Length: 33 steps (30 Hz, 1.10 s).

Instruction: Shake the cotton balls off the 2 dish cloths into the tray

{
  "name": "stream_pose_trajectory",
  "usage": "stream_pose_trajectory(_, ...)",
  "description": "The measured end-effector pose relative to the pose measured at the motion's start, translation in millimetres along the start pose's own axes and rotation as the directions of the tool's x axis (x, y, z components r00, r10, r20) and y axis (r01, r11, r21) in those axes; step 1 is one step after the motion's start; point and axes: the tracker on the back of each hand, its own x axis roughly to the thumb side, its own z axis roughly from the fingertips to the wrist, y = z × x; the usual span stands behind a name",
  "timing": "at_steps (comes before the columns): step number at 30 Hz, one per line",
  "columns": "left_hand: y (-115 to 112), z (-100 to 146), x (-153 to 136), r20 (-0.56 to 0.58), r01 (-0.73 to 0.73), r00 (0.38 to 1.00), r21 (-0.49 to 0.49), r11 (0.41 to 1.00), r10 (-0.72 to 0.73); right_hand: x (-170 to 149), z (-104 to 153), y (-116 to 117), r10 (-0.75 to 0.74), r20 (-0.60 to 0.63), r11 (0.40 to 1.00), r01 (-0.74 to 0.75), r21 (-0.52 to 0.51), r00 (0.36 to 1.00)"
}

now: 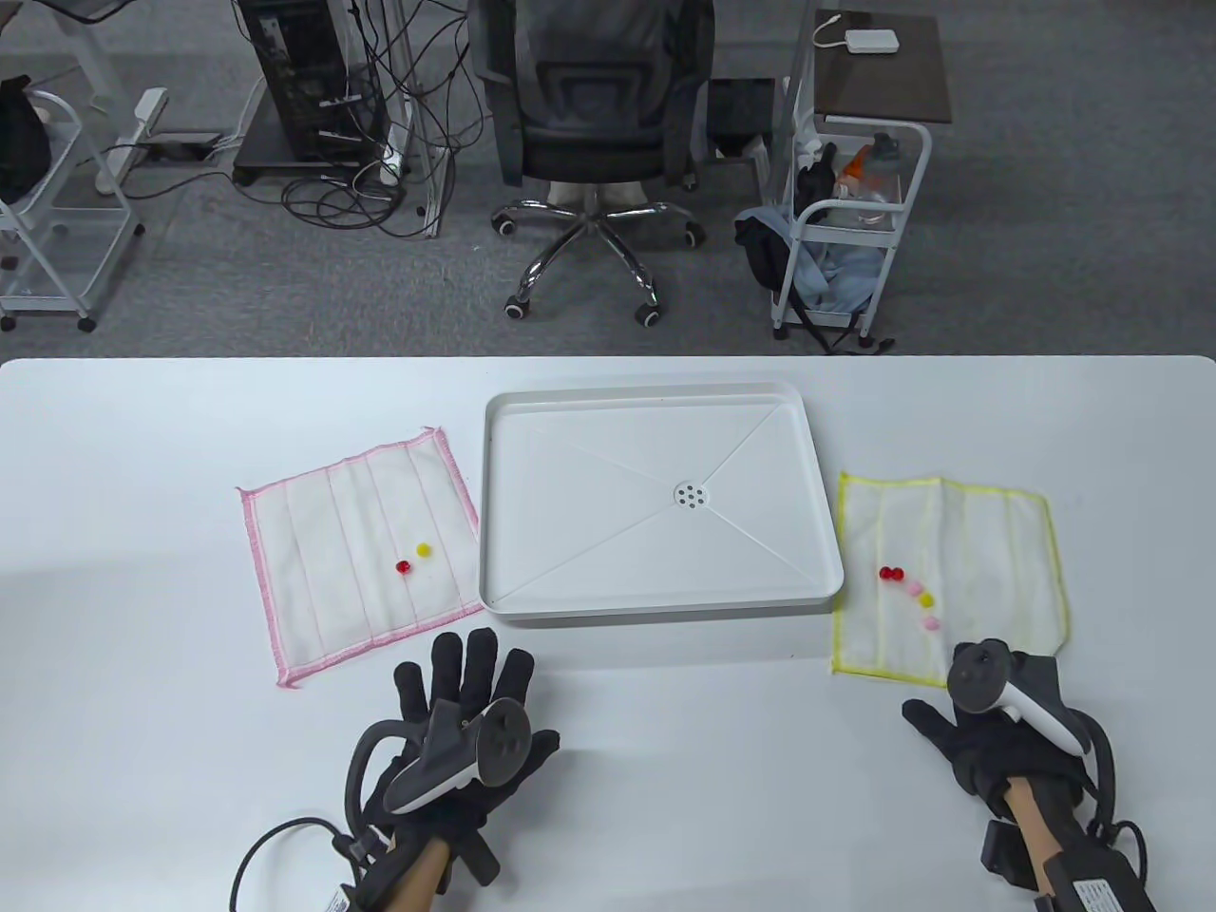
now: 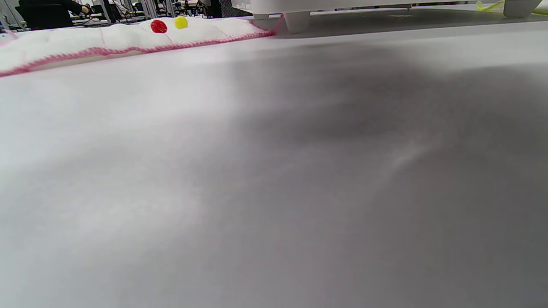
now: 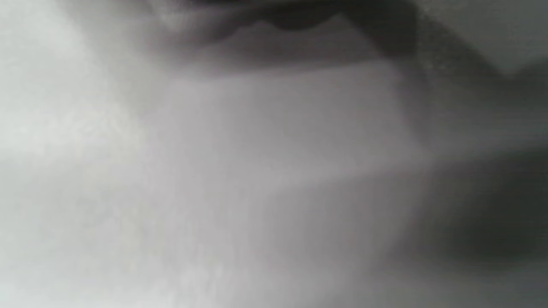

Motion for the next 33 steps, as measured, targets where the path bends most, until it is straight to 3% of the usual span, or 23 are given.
stream_pose_trajectory(13,-1.2,0.4,1.1,0.000,0.007,1.000,-0.001,1.000,-0.007,1.5,17.9,15.9,0.031,0.061,0.999,-0.030,-0.019,0.998)
stream_pose_trajectory(33,-2.1,0.5,0.4,-0.002,0.000,1.000,0.005,1.000,0.000,8.6,30.7,21.2,0.063,0.094,0.998,-0.064,0.008,0.994)
